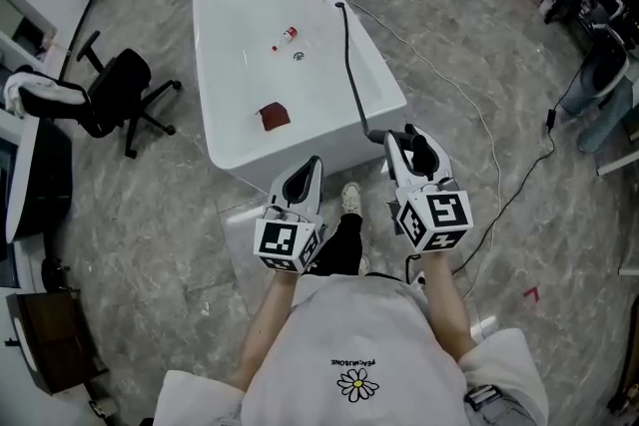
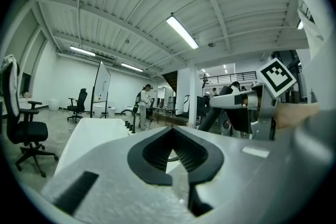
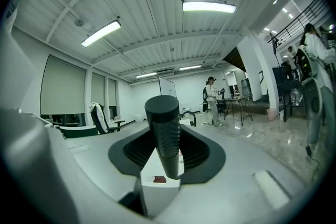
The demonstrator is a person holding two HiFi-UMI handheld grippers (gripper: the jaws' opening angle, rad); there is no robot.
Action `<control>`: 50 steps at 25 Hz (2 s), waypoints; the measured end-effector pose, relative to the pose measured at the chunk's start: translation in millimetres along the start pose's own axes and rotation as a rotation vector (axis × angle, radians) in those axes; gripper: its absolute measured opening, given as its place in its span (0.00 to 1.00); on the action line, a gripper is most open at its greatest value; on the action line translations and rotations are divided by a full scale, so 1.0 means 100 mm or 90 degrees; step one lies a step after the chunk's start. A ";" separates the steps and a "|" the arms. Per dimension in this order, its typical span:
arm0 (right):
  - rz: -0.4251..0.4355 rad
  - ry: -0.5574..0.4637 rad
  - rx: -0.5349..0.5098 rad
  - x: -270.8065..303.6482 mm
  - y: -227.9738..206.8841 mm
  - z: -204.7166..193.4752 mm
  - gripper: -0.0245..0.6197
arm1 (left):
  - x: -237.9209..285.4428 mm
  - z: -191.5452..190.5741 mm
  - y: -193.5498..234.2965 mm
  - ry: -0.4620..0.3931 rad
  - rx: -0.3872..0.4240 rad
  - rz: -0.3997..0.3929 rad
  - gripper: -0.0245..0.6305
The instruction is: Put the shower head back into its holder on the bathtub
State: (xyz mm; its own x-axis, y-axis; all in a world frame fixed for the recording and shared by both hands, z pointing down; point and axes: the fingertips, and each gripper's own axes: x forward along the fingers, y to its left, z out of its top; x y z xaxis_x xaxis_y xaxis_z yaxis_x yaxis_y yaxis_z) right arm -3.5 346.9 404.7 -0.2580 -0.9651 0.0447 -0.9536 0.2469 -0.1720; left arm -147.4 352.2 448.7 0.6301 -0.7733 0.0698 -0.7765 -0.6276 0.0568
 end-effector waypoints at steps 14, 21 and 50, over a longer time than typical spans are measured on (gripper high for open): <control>0.024 0.030 -0.012 1.35 -0.64 0.32 0.25 | 1.69 -0.07 0.74 0.013 -0.052 0.006 0.04; 0.021 0.054 -0.008 2.14 -1.01 0.37 0.25 | 2.45 -0.02 1.21 0.021 -0.064 0.010 0.04; 0.179 -0.014 0.007 3.87 -2.01 1.54 0.25 | 4.75 -0.67 1.29 0.158 -0.027 -0.003 0.16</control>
State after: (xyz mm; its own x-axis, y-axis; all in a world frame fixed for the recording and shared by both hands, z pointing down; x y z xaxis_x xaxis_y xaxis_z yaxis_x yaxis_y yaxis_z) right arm 112.5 -89.4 304.9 -0.5085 -0.8606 -0.0275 -0.8436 0.5043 -0.1846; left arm 51.9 -90.4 555.9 0.6187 -0.7215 0.3110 -0.7760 -0.6229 0.0989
